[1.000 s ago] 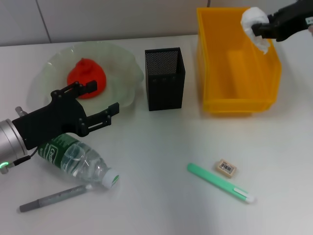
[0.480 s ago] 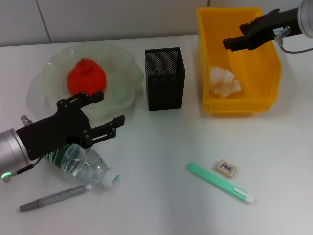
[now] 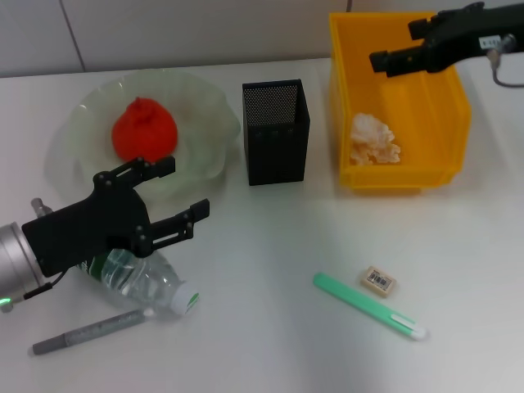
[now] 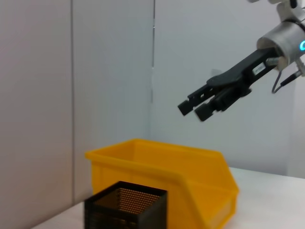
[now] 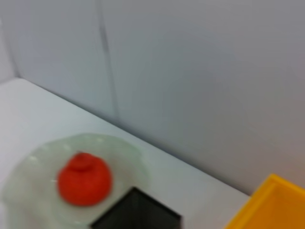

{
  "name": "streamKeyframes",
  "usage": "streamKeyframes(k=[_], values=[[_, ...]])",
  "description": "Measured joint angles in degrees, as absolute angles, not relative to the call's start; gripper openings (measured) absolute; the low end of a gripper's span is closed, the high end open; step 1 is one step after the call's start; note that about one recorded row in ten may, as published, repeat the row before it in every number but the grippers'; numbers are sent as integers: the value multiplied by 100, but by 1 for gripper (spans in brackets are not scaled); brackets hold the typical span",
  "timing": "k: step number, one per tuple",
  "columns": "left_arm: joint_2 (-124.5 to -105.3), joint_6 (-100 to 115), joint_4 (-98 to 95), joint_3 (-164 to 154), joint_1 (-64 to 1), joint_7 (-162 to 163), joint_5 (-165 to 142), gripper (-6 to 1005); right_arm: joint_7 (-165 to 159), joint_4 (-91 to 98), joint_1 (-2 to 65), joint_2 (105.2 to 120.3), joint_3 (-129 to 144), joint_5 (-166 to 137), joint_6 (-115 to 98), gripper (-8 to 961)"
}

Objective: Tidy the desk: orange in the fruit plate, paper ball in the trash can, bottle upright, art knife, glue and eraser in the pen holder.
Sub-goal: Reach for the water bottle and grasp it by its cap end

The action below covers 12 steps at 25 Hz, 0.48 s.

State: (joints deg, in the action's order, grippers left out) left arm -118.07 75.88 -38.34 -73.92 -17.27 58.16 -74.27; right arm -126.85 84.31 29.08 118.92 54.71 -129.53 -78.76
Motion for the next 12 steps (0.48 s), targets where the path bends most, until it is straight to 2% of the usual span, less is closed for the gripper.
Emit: streamKeyframes(k=[3, 12], values=[[-11784, 7770, -3886, -7389, -1690, 5804, -7607, 812, -12344, 8719, 2466, 11913, 5521, -12343, -8385, 843], [-11687, 8596, -5174, -7362, -1714, 6505, -9099, 812, -10399, 7851, 1065, 11933, 5553, -10421, -9476, 842]])
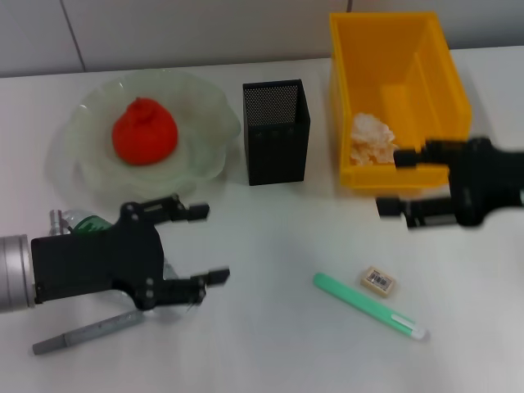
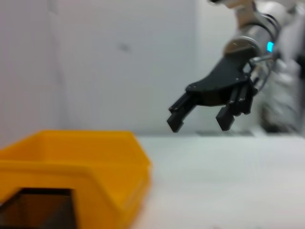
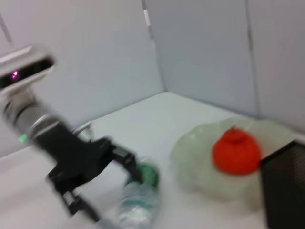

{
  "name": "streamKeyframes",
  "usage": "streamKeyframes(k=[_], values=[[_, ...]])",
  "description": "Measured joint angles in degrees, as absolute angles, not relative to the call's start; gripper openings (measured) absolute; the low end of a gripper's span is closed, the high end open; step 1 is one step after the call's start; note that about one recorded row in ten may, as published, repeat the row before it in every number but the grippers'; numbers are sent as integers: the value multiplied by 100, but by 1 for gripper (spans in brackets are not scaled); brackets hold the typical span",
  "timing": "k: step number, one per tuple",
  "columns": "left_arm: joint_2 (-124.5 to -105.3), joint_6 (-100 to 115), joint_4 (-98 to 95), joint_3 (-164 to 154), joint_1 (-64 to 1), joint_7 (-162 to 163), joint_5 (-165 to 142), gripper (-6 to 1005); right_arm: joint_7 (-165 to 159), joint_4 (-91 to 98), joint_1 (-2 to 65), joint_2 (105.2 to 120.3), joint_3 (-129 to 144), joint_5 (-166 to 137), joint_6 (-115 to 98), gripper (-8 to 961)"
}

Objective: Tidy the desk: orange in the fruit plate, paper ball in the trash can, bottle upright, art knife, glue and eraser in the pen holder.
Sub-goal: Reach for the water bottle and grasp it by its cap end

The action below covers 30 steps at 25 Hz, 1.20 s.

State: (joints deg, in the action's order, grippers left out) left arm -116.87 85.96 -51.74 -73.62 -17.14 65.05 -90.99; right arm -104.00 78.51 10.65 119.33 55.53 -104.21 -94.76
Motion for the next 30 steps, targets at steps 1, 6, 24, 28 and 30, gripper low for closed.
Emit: streamKeyframes(k=[1, 6, 24, 28, 30], values=[[-11685, 8683, -5496, -7363, -1753, 6738, -9395, 812, -10168, 7683, 987, 11934, 5537, -10385, -9600, 842], [-11762, 9178, -6647, -7365, -2177, 7466, -10747, 813, -8823, 6564, 872, 11936, 5570, -10367, -9843, 842], [-11907, 9574, -7471, -8659, -3682, 8559, -13180, 797, -6983, 4092, 1278, 11912, 5526, -10378, -9749, 841], [-11909, 9504, -7434, -8917, -3828, 8577, -13423, 785, -6979, 3951, 1318, 11909, 5563, -10390, -9749, 841], [-11910, 9432, -7412, -9020, -3865, 8604, -13552, 778, -6978, 3915, 1305, 11909, 5572, -10399, -9764, 841]])
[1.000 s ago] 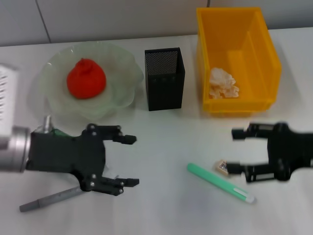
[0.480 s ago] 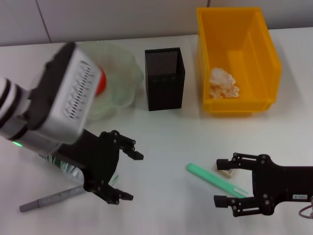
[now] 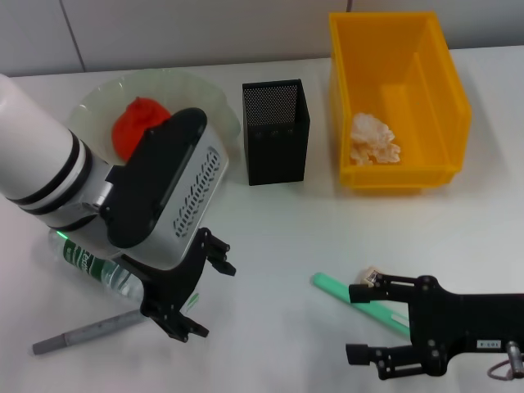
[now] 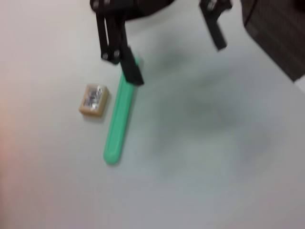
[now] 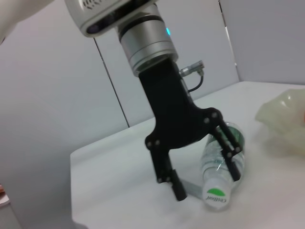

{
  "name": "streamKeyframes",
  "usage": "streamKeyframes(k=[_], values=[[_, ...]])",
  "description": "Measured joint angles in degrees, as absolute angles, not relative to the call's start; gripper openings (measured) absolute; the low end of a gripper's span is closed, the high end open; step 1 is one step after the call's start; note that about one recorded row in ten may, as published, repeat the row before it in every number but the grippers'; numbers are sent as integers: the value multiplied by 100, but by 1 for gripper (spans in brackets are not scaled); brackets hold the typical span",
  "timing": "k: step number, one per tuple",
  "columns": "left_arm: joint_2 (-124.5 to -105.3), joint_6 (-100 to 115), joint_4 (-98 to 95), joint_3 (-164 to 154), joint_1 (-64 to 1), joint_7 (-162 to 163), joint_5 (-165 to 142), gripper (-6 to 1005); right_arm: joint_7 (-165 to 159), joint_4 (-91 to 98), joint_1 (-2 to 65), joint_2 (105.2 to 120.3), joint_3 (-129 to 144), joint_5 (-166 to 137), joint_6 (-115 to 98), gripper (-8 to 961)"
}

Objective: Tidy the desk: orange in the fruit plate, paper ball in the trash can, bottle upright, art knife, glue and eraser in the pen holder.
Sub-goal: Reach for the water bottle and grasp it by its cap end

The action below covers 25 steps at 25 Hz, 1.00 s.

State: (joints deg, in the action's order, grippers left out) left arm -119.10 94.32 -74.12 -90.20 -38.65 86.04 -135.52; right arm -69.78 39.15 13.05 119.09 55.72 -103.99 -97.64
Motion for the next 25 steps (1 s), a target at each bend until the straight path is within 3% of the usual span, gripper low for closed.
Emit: streamKeyframes(k=[25], values=[[-11918, 9040, -6987, -9557, -4167, 8853, -14297, 702, -6592, 3568, 1223, 11918, 5502, -10522, -9649, 838]])
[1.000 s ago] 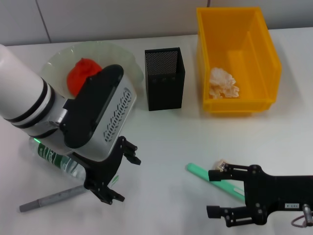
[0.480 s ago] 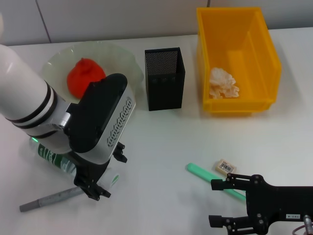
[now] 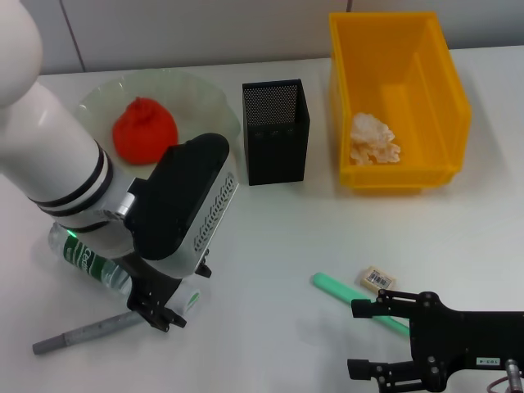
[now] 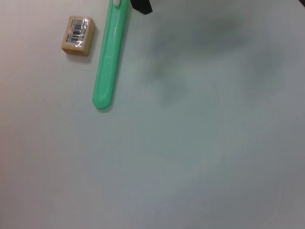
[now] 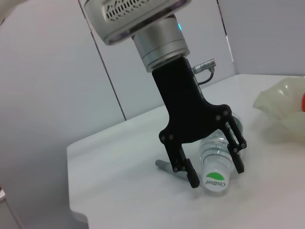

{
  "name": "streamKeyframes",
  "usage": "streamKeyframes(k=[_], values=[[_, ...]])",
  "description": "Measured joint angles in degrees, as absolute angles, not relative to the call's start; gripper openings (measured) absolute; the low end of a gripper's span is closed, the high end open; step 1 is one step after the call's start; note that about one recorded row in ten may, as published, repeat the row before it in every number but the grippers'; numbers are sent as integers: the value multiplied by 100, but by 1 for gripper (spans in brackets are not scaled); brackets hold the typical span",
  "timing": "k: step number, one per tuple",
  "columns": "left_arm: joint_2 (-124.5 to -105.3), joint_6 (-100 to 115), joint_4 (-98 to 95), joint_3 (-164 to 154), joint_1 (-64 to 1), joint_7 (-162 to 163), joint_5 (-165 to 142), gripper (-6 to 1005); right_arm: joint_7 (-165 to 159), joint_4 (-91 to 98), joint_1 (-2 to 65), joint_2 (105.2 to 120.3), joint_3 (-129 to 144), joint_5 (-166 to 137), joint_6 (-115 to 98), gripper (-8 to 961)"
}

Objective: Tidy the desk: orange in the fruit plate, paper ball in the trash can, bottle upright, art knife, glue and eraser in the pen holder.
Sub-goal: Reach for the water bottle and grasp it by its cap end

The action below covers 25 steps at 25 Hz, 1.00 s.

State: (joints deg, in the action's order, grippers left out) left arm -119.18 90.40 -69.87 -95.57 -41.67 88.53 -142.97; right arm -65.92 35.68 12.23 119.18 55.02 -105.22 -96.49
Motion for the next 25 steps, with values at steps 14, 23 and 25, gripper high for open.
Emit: streamKeyframes(k=[14, 23, 25], values=[[-11918, 8917, -6807, -9745, -4255, 8857, -14321, 688, -6593, 3568, 1214, 11910, 5501, -10523, -9650, 838], [-11918, 8849, -6722, -9840, -4258, 8885, -14422, 585, -6616, 3568, 1224, 11909, 5502, -10546, -9650, 838], [-11918, 8849, -6720, -9842, -4259, 8885, -14432, 560, -6618, 3568, 1230, 11909, 5502, -10548, -9650, 838]])
